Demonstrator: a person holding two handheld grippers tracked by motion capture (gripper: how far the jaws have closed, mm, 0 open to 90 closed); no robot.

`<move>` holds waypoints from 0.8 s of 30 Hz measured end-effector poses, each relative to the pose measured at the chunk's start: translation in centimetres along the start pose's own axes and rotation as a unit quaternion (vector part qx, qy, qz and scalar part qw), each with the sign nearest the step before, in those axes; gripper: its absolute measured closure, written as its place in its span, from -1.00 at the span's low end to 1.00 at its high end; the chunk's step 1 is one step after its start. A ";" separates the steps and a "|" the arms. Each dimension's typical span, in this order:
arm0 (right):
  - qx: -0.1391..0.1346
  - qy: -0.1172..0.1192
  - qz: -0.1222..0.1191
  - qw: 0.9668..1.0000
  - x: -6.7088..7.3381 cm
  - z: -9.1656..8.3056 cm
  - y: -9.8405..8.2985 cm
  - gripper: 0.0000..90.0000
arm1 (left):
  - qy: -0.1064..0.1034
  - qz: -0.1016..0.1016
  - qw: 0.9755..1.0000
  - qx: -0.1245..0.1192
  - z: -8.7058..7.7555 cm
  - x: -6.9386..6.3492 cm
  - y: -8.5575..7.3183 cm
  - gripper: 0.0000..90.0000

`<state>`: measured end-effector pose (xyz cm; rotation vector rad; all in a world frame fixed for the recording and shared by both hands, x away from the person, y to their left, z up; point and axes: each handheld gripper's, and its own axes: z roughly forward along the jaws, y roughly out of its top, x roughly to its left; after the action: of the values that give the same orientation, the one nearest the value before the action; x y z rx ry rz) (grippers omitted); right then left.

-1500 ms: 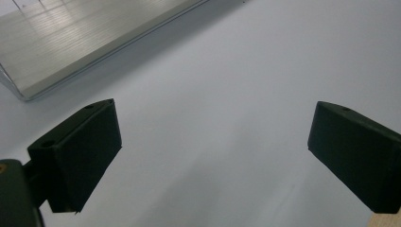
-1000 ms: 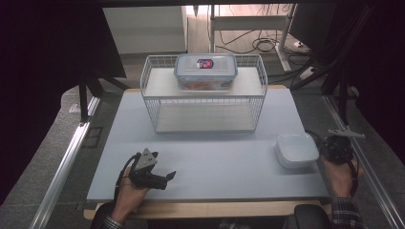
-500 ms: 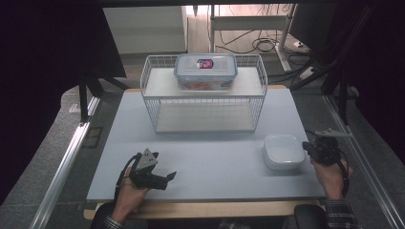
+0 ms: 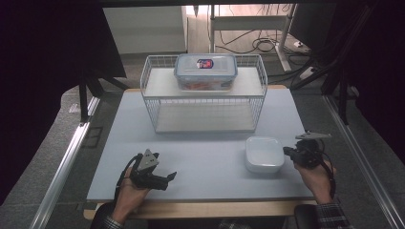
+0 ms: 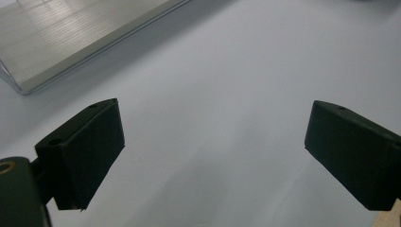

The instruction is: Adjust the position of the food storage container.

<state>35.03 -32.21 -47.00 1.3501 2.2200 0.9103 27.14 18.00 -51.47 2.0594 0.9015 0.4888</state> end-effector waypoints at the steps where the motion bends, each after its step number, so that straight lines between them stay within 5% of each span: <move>1: 0.000 0.005 -0.003 1.000 0.3 0.1 0.1 0.99 | 0.000 -0.002 1.000 -0.001 0.0 0.0 0.0 -0.88; 13: 0.005 0.056 -0.032 0.998 3.7 1.2 0.8 0.99 | -0.016 -0.009 1.000 0.002 0.2 0.0 0.0 -0.90; 24: 0.009 0.103 -0.060 0.993 7.0 2.4 1.5 0.98 | -0.018 -0.007 1.000 0.002 0.3 0.0 0.0 -0.90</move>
<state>34.27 -24.67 -47.63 1.1598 2.4391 1.0292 27.32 17.80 -51.68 2.0580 0.8964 0.4411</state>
